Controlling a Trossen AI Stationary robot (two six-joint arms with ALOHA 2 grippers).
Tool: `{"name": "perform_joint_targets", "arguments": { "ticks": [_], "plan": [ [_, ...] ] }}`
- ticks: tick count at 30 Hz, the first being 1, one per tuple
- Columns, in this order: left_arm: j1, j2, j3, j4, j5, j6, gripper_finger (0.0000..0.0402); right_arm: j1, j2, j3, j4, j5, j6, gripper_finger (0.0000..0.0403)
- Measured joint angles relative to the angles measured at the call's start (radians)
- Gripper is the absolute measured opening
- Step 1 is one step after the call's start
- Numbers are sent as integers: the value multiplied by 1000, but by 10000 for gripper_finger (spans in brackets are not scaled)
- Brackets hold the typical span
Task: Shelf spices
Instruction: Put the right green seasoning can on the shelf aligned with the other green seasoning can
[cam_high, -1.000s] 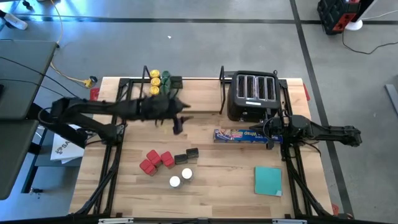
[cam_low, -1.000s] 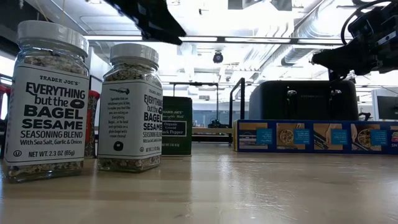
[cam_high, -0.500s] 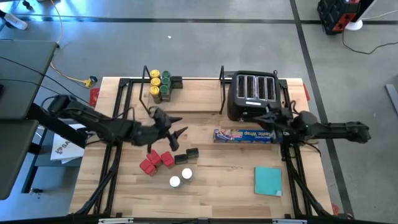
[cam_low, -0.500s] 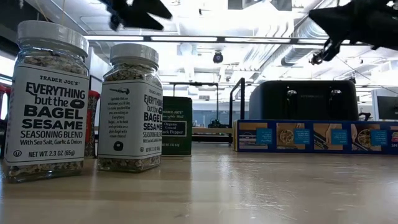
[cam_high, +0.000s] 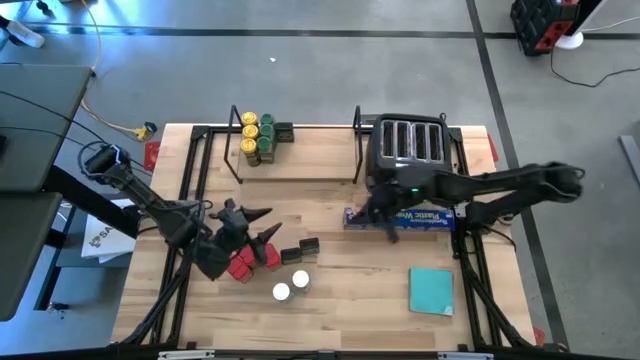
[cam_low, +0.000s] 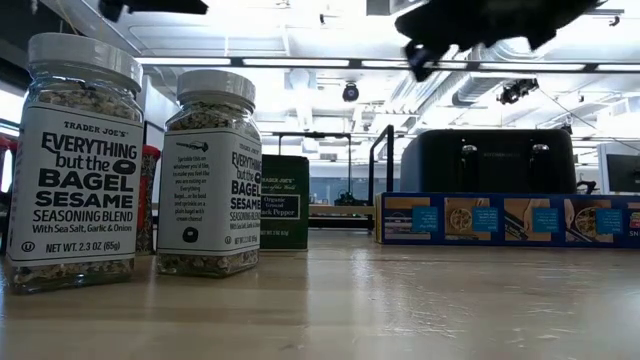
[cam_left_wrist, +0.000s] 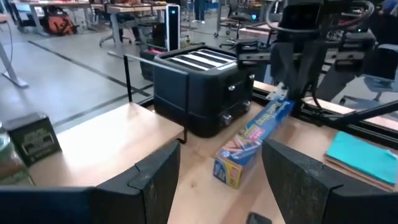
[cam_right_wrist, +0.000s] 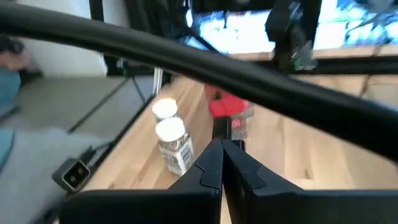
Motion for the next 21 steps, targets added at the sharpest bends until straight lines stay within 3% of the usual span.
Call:
{"name": "perform_joint_targets", "arguments": {
  "ticks": [7, 13, 16, 21],
  "plan": [
    [-86, 13, 0, -89, -60, -131, 220, 51, 276, 256, -176, -9, -101, 0],
    [-115, 13, 0, -153, -92, -177, 220, 66, 459, 460, -342, 47, -112, 14],
    [-115, 13, 0, -186, -98, -207, 220, 76, 537, 541, -401, 48, -137, 36],
    [-115, 13, 0, -224, -99, -246, 220, 85, 643, 665, -500, 84, -202, 108]
  ]
}}
